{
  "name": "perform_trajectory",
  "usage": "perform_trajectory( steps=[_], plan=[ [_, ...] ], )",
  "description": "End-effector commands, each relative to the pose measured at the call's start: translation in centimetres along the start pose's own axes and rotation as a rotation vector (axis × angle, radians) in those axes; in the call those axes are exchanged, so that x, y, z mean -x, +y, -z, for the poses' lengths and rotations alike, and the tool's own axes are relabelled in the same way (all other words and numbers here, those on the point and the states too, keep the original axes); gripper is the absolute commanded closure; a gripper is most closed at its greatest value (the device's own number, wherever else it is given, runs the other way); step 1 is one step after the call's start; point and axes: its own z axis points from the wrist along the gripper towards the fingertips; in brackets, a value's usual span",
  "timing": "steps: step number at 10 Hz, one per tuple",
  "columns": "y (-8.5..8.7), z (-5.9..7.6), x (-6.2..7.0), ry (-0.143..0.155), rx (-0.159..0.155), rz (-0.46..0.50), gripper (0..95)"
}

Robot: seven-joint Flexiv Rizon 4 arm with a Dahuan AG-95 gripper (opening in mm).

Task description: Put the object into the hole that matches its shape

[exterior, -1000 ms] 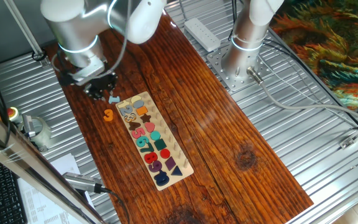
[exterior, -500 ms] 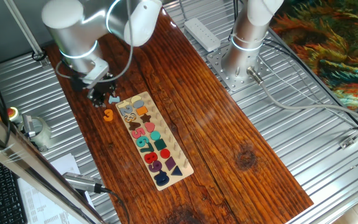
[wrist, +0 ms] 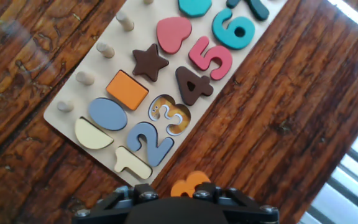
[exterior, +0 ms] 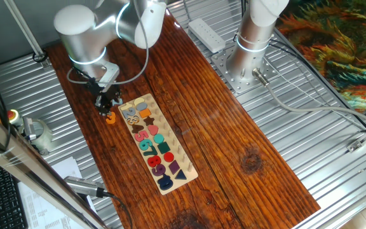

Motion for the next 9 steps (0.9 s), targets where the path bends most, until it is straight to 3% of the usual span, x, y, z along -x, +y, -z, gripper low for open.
perform_trajectory(
  steps=[1,3,5,9],
  plan=[
    [-0.45,0.20,-0.08,-0.001,0.000,-0.011,57.0],
    [-0.96,0.27,-0.23,0.016,0.013,0.008,57.0],
    [-0.97,-0.28,-0.21,0.010,0.011,0.086,57.0],
    [-1.02,-0.24,-0.22,0.014,0.015,0.084,57.0]
  ],
)
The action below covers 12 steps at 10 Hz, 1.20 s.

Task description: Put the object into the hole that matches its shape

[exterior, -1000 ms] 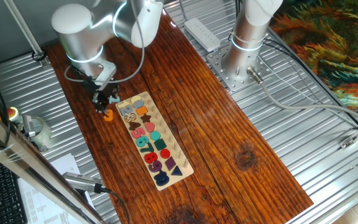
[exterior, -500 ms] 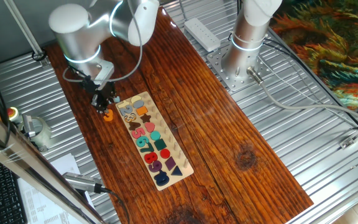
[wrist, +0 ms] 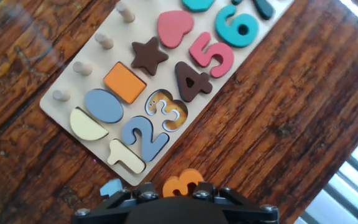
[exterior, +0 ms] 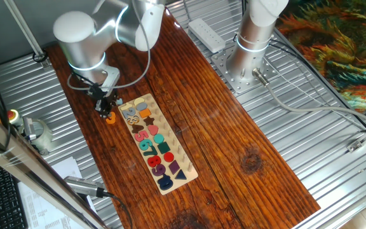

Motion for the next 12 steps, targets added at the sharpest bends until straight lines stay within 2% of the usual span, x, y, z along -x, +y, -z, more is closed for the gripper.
perform_trajectory(
  steps=[1,2,3,5,6,7,8,9,10,12],
  plan=[
    [-0.02,-0.06,0.02,-0.009,-0.003,-0.007,57.0],
    [0.00,-0.06,0.01,-0.015,-0.007,-0.009,57.0],
    [0.00,-0.06,0.01,-0.015,-0.007,-0.003,19.0],
    [0.00,-0.06,0.01,-0.011,-0.008,0.071,19.0],
    [0.00,-0.06,0.01,-0.013,-0.012,0.135,38.0],
    [0.00,-0.06,0.01,-0.013,-0.012,0.135,38.0],
    [0.13,0.04,-0.14,0.005,-0.016,0.131,38.0],
    [-0.06,-0.03,-0.25,0.010,-0.022,0.115,57.0],
    [-0.56,-0.50,-0.54,0.010,-0.025,0.152,57.0],
    [-0.62,-0.93,-0.56,0.023,-0.027,0.153,57.0]
  ],
)
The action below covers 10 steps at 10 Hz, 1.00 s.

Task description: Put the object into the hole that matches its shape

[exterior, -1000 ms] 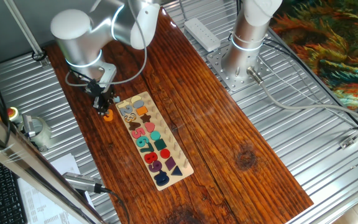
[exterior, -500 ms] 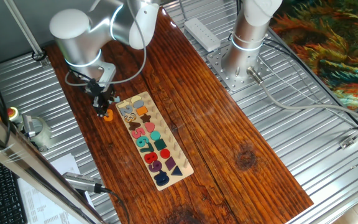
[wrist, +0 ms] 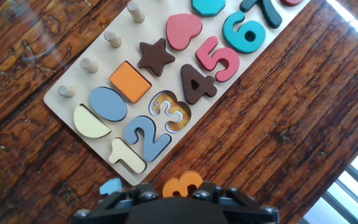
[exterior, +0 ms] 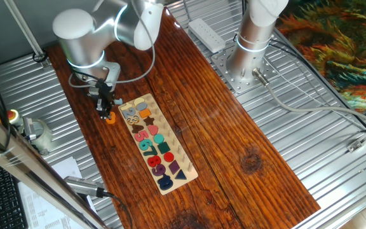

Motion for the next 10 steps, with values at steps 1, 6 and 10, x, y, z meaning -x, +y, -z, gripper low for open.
perform_trajectory(
  steps=[1,6,10],
  plan=[
    [-0.1,-0.4,-0.1,0.008,0.004,0.004,57.0],
    [-0.1,-1.6,0.0,0.010,0.011,0.023,57.0],
    [0.1,-2.3,0.0,0.007,0.002,0.056,38.0]
  ],
)
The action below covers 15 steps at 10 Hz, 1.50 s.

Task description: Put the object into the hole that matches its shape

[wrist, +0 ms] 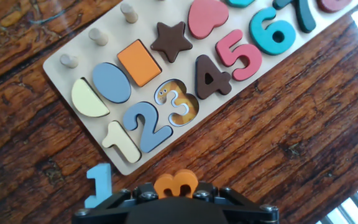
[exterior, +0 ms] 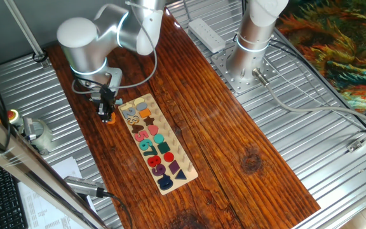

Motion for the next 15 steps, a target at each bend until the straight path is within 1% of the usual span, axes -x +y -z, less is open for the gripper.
perform_trajectory(
  steps=[1,3,4,6,8,9,10,11,12,13,14,15],
  plan=[
    [0.06,-0.45,0.05,0.003,-0.005,0.012,38.0],
    [0.06,-0.54,0.07,0.002,-0.007,0.013,38.0],
    [0.05,-0.62,0.08,0.009,-0.010,0.023,38.0],
    [0.05,-0.61,0.07,0.014,-0.013,0.046,38.0],
    [0.04,-0.60,0.06,0.025,-0.025,0.029,38.0],
    [0.03,-0.59,0.06,0.011,-0.011,0.001,38.0],
    [0.03,-0.59,0.06,-0.023,0.003,-0.033,38.0],
    [0.03,-0.59,0.06,-0.041,0.010,-0.035,38.0],
    [0.03,-0.59,0.06,-0.046,0.013,-0.025,38.0],
    [0.03,-0.59,0.06,-0.045,0.014,-0.022,38.0],
    [0.03,-0.59,0.06,-0.007,0.001,0.024,38.0],
    [0.03,-0.59,0.06,-0.001,-0.003,0.033,38.0]
  ],
)
